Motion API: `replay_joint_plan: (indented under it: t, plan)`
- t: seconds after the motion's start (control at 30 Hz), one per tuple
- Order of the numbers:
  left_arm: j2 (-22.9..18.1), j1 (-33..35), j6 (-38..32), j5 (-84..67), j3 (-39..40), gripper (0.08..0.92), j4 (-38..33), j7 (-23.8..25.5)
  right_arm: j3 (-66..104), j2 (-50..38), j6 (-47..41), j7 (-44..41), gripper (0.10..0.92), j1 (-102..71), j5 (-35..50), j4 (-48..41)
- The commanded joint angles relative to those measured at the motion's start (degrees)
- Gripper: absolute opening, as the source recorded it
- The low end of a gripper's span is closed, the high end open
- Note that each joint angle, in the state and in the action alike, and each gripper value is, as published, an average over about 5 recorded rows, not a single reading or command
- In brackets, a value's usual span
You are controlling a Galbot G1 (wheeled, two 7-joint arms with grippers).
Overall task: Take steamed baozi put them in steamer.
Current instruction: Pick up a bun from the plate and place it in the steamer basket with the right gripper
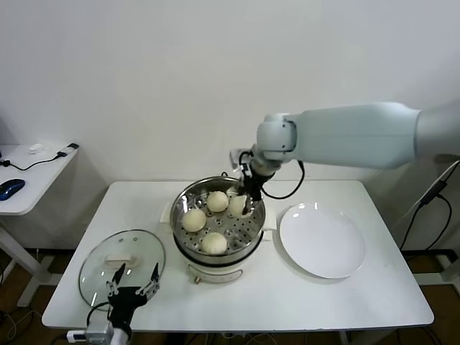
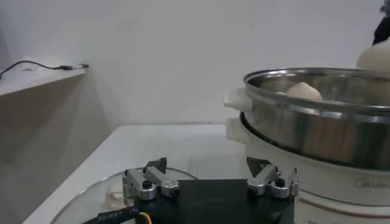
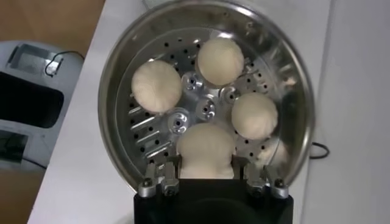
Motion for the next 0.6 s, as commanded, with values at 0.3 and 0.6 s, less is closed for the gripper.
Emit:
replay_joint_plan:
  t: [0.3, 0.6]
  plan:
    - [0.0, 0.0, -0.3, -0.1, -0.1, 0.823, 0.3, 0.0, 0.4, 2.0, -1.3, 2.6, 0.568, -8.0, -5.4, -2.0]
    - [0.1, 0.1, -0.3, -0.2, -0.4, 0.823, 0.1, 0.0, 3.3, 0.5, 2.0, 2.4, 0.708, -8.4, -5.3, -2.9]
